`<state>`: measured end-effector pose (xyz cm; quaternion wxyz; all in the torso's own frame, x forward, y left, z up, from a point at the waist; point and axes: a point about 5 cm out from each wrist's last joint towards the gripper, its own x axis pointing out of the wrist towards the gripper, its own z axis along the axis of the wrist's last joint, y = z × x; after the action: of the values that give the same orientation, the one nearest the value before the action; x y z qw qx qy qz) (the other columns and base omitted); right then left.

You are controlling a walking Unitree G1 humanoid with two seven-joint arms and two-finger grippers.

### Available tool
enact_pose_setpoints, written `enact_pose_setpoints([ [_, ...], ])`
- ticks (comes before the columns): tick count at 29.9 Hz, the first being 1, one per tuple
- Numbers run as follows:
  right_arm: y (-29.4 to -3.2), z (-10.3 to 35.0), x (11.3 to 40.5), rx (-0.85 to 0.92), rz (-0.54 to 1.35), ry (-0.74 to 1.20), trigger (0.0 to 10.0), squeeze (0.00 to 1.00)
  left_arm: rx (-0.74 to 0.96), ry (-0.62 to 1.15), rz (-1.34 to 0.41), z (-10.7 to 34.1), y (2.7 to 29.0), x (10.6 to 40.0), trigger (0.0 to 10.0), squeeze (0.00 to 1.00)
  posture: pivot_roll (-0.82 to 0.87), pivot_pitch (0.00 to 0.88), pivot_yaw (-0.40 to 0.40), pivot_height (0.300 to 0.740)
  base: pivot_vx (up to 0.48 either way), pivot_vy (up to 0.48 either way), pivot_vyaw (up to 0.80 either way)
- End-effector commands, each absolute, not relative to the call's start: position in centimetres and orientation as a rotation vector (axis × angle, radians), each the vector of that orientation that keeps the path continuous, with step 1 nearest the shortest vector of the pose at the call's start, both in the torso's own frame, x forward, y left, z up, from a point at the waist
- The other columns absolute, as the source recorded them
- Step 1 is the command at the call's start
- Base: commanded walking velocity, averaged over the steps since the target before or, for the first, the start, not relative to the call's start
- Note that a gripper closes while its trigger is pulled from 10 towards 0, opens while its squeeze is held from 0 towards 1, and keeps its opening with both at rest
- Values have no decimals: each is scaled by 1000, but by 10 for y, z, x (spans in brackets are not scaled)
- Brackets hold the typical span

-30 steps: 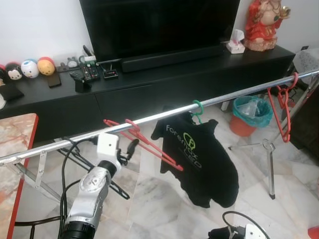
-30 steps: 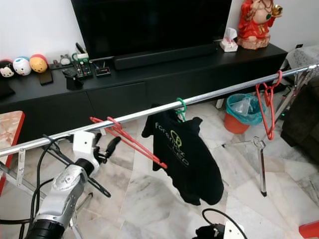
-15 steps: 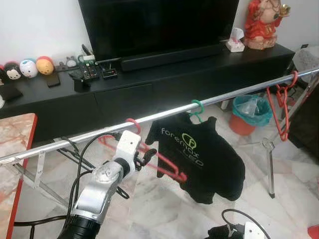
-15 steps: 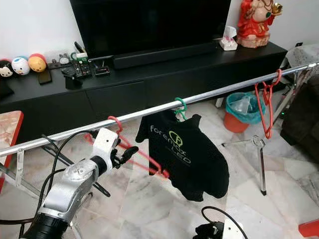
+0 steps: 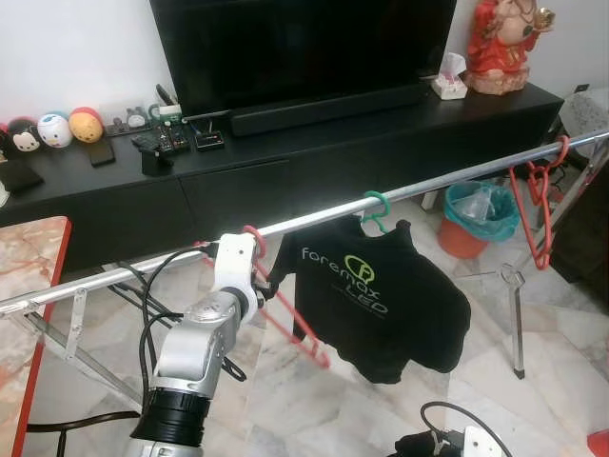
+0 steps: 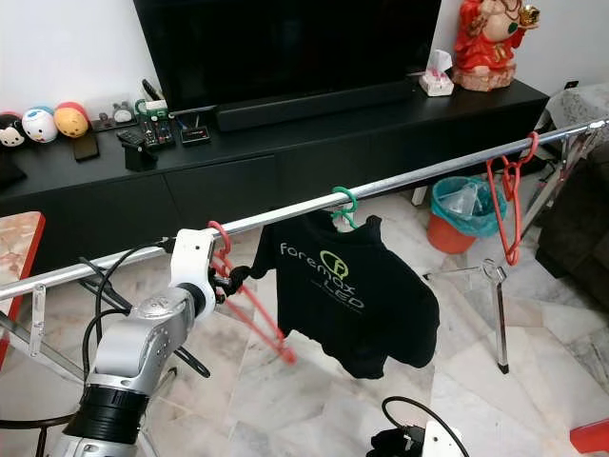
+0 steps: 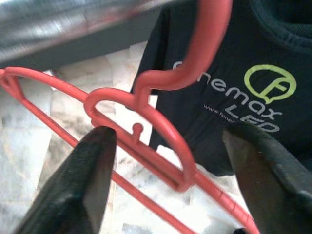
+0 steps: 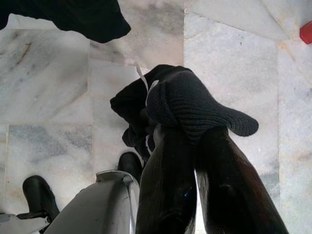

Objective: Hang hanger

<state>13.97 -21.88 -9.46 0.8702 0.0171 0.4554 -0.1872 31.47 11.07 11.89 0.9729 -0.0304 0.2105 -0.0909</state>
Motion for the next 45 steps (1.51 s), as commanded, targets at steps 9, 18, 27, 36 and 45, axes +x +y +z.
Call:
enact_pose_setpoints([
  [9, -218, -96, 138, 39, -385, 965, 10000, 0, -10, 421, -126, 127, 112, 322, 10000, 1000, 15, 0, 32, 740, 0, 0, 0],
  [18, -219, -95, 140, 42, -382, 965, 10000, 0, 51, 392, -185, 120, 97, 327, 10000, 0, 18, 0, 35, 740, 0, 0, 0],
  [27, -222, -94, 140, 47, -392, 958, 10000, 0, 47, 396, -155, 104, 102, 343, 0, 0, 0, 0, 41, 740, 0, 0, 0],
  [36, -220, -95, 138, 46, -392, 963, 10000, 0, 112, 346, -128, 107, 117, 354, 0, 0, 7, 0, 39, 740, 0, 0, 0],
  [45, -217, -95, 139, 47, -390, 962, 10000, 0, 143, 332, -125, 103, 118, 356, 0, 0, 4, 0, 38, 740, 0, 0, 0],
])
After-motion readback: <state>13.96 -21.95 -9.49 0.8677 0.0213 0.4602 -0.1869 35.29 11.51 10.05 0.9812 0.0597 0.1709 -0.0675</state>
